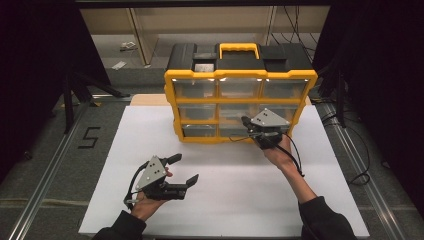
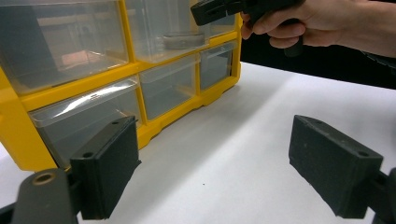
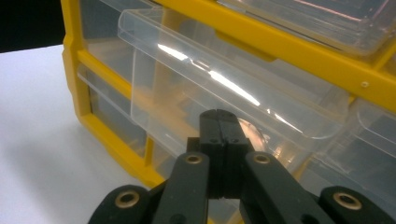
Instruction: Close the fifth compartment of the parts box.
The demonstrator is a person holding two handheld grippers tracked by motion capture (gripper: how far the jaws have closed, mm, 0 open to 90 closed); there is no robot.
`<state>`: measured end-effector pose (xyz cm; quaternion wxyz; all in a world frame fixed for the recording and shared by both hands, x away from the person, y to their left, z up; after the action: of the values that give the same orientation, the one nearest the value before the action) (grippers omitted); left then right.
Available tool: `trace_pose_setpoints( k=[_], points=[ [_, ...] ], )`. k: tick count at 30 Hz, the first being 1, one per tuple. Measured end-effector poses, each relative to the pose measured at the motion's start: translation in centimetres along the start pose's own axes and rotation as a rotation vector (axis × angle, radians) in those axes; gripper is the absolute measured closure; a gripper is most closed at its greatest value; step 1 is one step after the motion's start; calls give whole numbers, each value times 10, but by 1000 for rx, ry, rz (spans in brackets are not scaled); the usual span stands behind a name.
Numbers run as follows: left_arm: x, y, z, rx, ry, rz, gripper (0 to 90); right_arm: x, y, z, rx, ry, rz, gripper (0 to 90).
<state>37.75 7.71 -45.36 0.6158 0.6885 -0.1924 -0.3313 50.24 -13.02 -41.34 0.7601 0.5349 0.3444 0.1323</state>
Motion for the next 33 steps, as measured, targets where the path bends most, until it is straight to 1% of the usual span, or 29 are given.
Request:
trace_pose_setpoints(
  k=[14, 19, 22, 30, 33],
  points=[
    [0, 0, -1, 4, 4, -3, 156, 2, -1, 6, 13, -9, -3, 900],
    [0, -1, -1, 0, 5, -4, 156, 2, -1, 8, 18, -12, -4, 900],
    [0, 0, -1, 3, 4, -3, 156, 2, -1, 11, 18, -19, -2, 900],
    [0, -1, -1, -6, 7, -3, 156, 4, -3, 17, 26, -30, -6, 900],
    [-1, 0, -1, 0, 6, 2, 156, 4, -3, 19, 31, -34, -5, 900]
  ],
)
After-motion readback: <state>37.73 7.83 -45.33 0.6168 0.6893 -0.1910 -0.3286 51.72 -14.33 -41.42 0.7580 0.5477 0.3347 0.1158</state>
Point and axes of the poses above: each handheld gripper's, and its own axes: x roughly forward along the jaws, y roughly out of its top, z roughly to its right, the point moved 9 cm from there along x, roughly forward along the jaws, and after that the axes turned 7 degrees about y, right-handed, at the moved point
